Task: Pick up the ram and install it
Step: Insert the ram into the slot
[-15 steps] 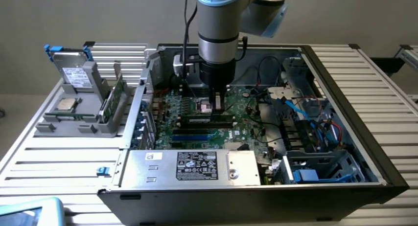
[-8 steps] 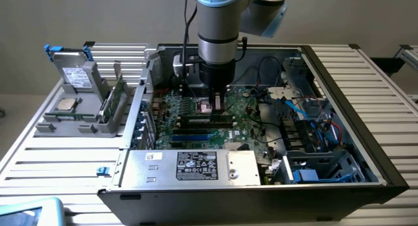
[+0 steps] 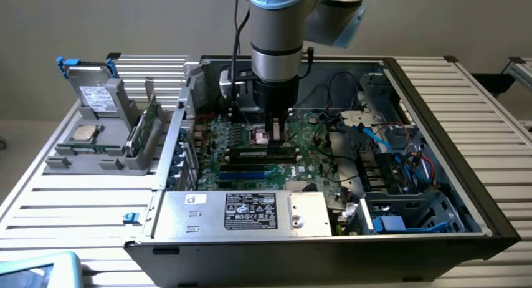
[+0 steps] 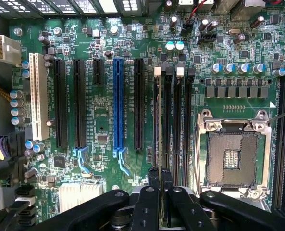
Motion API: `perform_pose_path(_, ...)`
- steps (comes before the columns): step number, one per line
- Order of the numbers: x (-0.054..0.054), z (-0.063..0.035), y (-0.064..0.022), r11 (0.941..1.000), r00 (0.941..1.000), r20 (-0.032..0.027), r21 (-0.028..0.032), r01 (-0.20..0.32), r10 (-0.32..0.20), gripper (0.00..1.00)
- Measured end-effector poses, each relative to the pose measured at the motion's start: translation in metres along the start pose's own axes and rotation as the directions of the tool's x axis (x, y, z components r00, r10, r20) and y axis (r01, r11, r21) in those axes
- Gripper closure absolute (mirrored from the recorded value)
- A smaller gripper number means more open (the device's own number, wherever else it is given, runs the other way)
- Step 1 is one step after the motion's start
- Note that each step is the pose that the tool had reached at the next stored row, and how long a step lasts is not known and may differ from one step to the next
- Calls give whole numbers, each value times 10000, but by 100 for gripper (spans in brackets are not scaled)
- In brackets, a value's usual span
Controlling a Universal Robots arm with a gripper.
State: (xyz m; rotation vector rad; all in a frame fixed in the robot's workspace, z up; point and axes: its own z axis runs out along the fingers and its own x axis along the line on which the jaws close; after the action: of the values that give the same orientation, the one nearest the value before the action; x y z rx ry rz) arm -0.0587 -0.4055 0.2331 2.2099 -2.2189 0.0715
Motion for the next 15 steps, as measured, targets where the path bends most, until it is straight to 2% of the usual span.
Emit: perform_pose_path(15,19,8,-7,10000,10000,0,7,-11,11,87)
